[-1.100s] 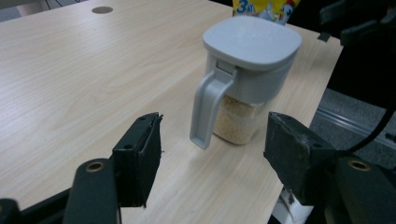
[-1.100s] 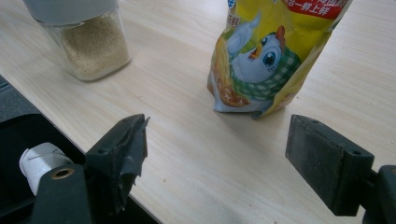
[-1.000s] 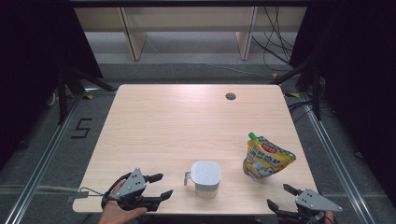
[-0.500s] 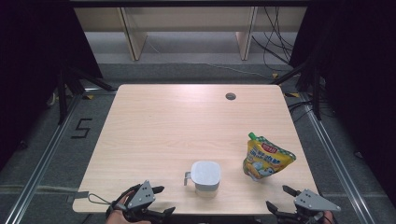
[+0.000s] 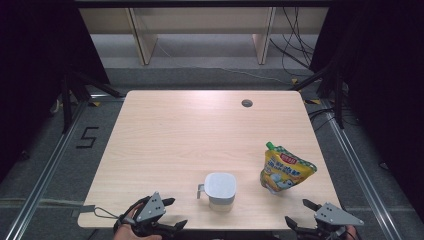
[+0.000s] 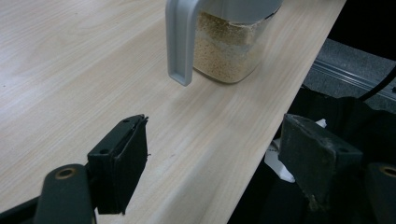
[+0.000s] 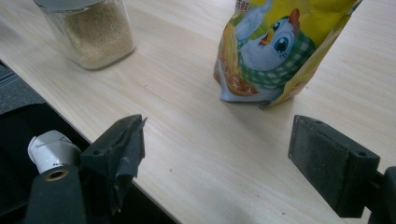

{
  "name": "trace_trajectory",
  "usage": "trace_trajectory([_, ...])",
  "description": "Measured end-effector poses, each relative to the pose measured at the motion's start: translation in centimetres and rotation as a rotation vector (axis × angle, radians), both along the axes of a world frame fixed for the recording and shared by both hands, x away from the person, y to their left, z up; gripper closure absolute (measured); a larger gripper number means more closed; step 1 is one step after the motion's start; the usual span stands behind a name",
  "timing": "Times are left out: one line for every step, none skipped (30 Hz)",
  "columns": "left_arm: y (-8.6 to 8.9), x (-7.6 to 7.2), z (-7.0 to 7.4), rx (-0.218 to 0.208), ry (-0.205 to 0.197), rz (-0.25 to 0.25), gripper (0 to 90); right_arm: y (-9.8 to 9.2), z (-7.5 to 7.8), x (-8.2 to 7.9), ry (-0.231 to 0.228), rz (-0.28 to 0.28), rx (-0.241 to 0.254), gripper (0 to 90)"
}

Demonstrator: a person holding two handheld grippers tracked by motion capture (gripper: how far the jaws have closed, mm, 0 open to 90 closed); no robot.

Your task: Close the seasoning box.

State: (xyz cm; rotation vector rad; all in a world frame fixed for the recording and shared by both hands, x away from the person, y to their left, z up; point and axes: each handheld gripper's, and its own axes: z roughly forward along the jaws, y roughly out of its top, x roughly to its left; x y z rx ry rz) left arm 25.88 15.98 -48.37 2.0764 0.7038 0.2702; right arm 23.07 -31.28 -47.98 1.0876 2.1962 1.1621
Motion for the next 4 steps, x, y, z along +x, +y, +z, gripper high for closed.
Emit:
trace_trajectory([0.26,0.21,0.11,0.031,-0.019,-0.016,22.7,0.1,-0.05,-0.08,0.028,-0.006,0.019,19.1])
trace_trajectory([0.29,0.24,0.03,0.032,-0.006,0.009,22.3,0.04,-0.08,-0.04,0.028,-0.005,0.016,18.9])
trace_trajectory([0.34,0.29,-0.04,0.026,-0.011,0.021,21.6,0.07,-0.05,-0.21,0.049,-0.025,0.022,18.4])
trace_trajectory([0.34,0.29,-0.04,0.026,-0.011,0.021,20.5,0.07,-0.05,-0.21,0.049,-0.025,0.022,18.4])
